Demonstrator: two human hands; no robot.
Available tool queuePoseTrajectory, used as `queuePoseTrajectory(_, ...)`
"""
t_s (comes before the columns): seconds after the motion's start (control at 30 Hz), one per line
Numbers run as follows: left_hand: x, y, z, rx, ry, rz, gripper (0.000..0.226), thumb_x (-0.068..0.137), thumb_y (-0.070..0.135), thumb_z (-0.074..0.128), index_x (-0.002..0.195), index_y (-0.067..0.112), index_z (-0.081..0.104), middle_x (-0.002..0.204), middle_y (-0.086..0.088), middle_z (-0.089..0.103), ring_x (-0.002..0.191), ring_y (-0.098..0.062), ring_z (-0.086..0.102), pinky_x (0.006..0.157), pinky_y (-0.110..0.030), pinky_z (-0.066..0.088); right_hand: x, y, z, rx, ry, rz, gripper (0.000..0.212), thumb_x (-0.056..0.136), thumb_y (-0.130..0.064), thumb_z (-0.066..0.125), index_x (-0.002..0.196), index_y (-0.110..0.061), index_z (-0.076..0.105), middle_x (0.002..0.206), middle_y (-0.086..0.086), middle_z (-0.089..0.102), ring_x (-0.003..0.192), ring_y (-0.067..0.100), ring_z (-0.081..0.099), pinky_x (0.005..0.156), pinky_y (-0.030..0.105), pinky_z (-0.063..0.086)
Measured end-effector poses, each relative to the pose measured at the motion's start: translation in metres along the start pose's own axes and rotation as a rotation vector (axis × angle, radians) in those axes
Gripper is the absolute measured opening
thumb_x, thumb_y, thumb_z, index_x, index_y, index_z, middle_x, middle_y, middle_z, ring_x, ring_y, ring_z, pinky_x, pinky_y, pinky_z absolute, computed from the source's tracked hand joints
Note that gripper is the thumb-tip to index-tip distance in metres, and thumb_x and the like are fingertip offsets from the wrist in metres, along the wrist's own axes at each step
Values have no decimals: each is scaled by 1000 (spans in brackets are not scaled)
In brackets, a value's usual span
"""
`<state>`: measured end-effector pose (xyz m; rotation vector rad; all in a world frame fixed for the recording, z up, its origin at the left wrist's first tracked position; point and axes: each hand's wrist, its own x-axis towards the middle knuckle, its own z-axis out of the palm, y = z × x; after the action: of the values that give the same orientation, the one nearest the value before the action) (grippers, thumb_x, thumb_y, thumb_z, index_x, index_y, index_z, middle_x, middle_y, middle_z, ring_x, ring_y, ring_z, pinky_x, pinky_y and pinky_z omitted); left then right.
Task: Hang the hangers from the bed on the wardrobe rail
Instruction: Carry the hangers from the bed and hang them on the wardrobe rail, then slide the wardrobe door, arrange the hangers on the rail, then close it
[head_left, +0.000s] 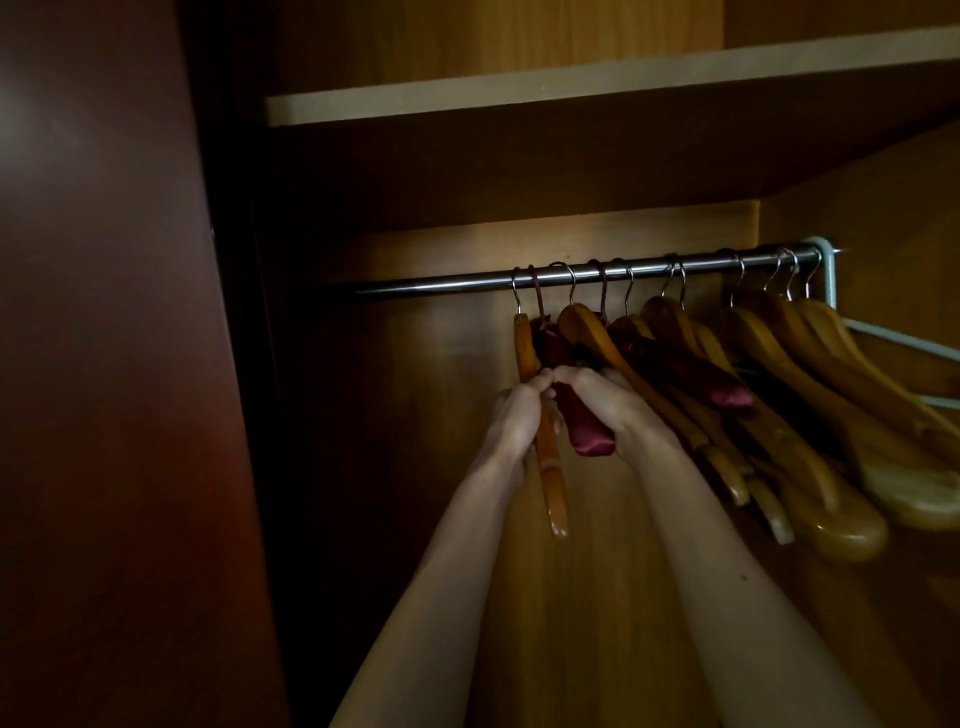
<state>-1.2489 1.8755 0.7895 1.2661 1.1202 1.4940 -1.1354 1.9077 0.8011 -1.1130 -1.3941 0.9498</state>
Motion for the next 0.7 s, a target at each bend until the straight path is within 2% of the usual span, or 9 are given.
queuePoseTrajectory(0.07, -2, -3, 2, -4, 18, 10, 33, 104, 39, 50, 88, 16, 68, 61, 4, 61, 55, -9, 57, 60, -23, 47, -10, 4, -2, -5, -6, -40, 28, 89, -42, 65, 92, -15, 73, 79, 8, 75, 78, 24, 72, 74, 34, 56)
queuePoseTrajectory(0.13, -5, -9, 2, 11, 21, -3, 37, 104, 43, 48, 107, 15, 71, 73, 3, 66, 65, -9, 63, 57, -20, 49, -23, 10, -3, -13, 5, -78, 21, 90, -45, 65, 88, -25, 70, 79, -1, 75, 80, 16, 70, 80, 32, 53)
queuePoseTrajectory(0.2, -7, -18, 1, 10, 6, -23, 43, 102, 49, 49, 116, 13, 70, 93, -2, 73, 84, -15, 69, 67, -25, 54, -38, 19, -3, -42, 10, -126, 13, 92, -45, 64, 96, -32, 64, 86, -10, 70, 83, 7, 64, 76, 26, 49)
queuePoseTrajectory(0.27, -8, -34, -3, -6, 14, -27, 51, 99, 55, 52, 125, 15, 68, 110, -6, 75, 98, -19, 69, 77, -30, 54, -53, 30, -2, -78, 27, -173, 11, 93, -42, 64, 101, -34, 63, 88, -9, 68, 81, 8, 64, 70, 25, 49)
queuePoseTrajectory(0.37, -19, -57, -12, -80, 108, -36, 63, 91, 63, 55, 135, 19, 61, 109, -5, 76, 91, -16, 68, 69, -27, 49, -73, 51, -2, -100, 44, -191, 21, 92, -43, 64, 111, -35, 62, 96, -6, 70, 89, 13, 67, 78, 34, 55)
queuePoseTrajectory(0.43, -26, -71, -17, -126, 157, -51, 60, 90, 59, 57, 132, 18, 62, 106, -10, 77, 83, -15, 67, 67, -27, 50, -84, 66, -3, -156, 35, -155, 28, 92, -41, 65, 118, -37, 59, 106, -9, 67, 100, 10, 63, 92, 40, 54)
queuePoseTrajectory(0.47, -32, -77, -18, -143, 160, -49, 48, 94, 53, 58, 126, 18, 65, 109, -15, 75, 81, -16, 66, 66, -27, 49, -91, 72, -3, -179, 30, -128, 28, 93, -38, 65, 120, -37, 57, 107, -10, 66, 100, 9, 63, 93, 41, 54)
queuePoseTrajectory(0.57, -53, -91, -18, -169, 202, -56, 16, 101, 32, 57, 100, 20, 68, 119, -16, 65, 83, -19, 57, 66, -28, 47, -111, 90, -1, -208, 8, -74, 23, 94, -30, 64, 116, -36, 60, 101, -9, 66, 93, 7, 63, 85, 35, 56)
queuePoseTrajectory(0.7, -80, -119, -22, -93, 179, -54, 13, 100, 18, 59, 88, 18, 66, 92, -2, 63, 77, -16, 53, 67, -29, 44, -141, 115, 5, -284, -27, -55, 20, 93, -31, 67, 112, -37, 66, 100, -12, 68, 89, 3, 63, 76, 22, 53)
